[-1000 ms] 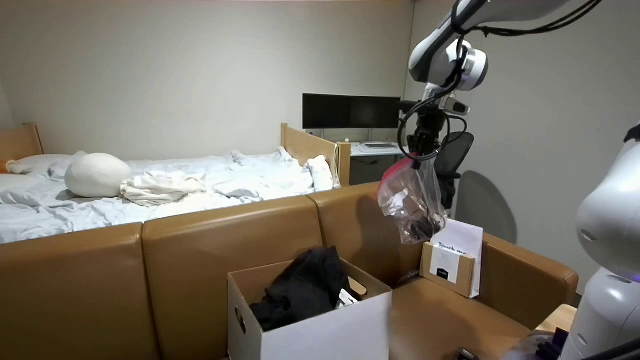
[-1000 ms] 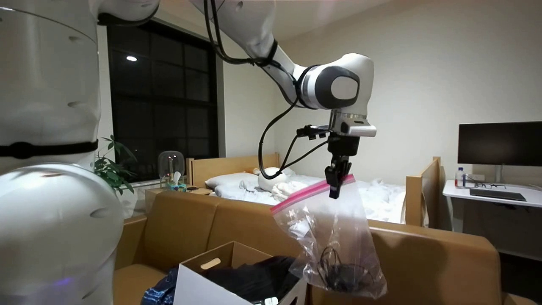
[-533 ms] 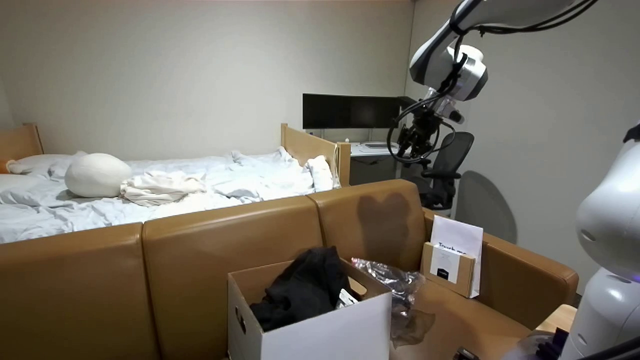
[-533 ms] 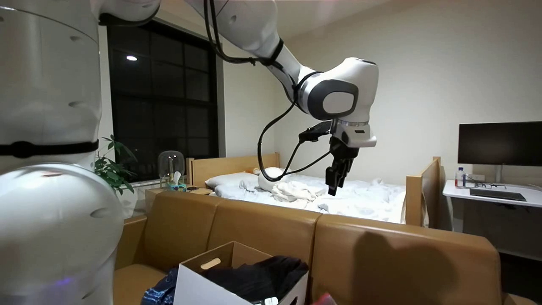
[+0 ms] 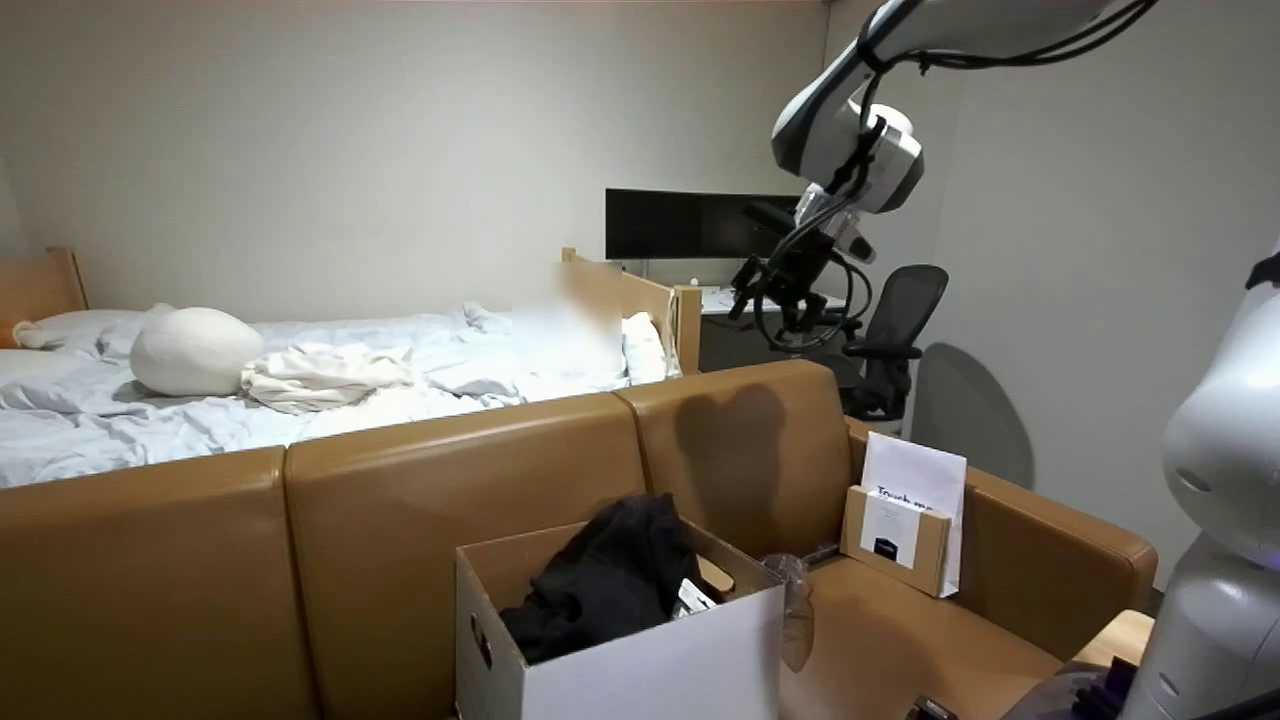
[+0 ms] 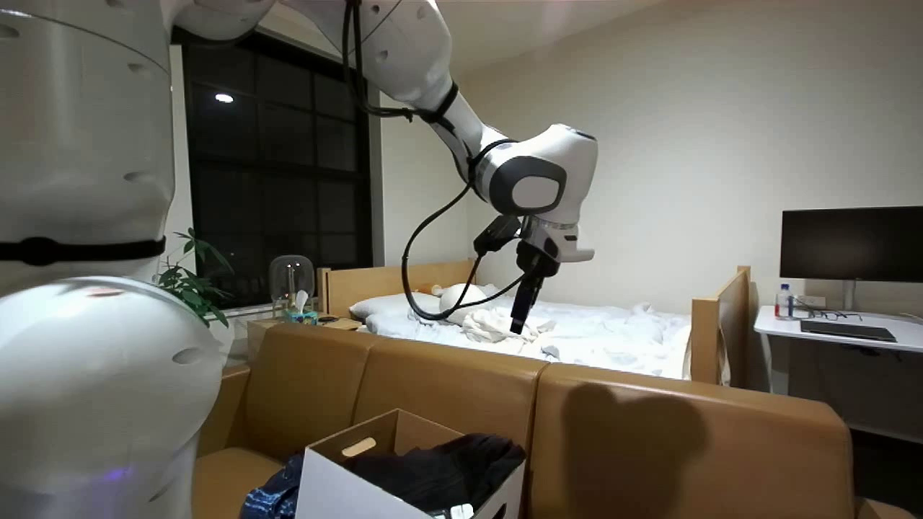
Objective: Remove the clear plastic from the box and place it on the sofa.
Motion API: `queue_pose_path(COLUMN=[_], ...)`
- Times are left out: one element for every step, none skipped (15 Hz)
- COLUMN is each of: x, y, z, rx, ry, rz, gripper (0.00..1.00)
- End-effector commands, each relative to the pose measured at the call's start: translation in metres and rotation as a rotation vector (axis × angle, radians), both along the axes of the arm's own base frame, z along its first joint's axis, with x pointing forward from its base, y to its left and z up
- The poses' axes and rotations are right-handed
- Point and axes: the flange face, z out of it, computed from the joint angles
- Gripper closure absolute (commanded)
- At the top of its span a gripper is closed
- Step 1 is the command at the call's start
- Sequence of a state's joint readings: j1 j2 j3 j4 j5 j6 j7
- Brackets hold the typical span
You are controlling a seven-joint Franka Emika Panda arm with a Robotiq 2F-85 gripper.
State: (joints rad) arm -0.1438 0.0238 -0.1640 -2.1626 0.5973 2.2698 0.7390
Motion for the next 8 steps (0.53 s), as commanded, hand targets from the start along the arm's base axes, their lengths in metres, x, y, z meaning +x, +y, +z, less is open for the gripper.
queue_pose_path(x=[-0.023, -0.029, -0.039, -0.047, -0.057, -0.064, -0.069, -0.074], y=[0.066, 0.085, 0.105, 0.122, 0.14, 0.155, 0.168, 0.177], z=[-0.024, -0.033, -0.042, -0.049, -0.057, -0.064, -0.071, -0.078], rx=[-0.009, -0.01, -0.016, -0.026, -0.038, -0.042, -0.049, -0.054], ry=[-0.002, 0.014, 0.027, 0.044, 0.064, 0.082, 0.095, 0.103], rz=[0.207, 0.259, 0.298, 0.319, 0.339, 0.359, 0.373, 0.399], gripper=[0.0, 0.0, 0.0, 0.0, 0.0, 0.0, 0.0, 0.0])
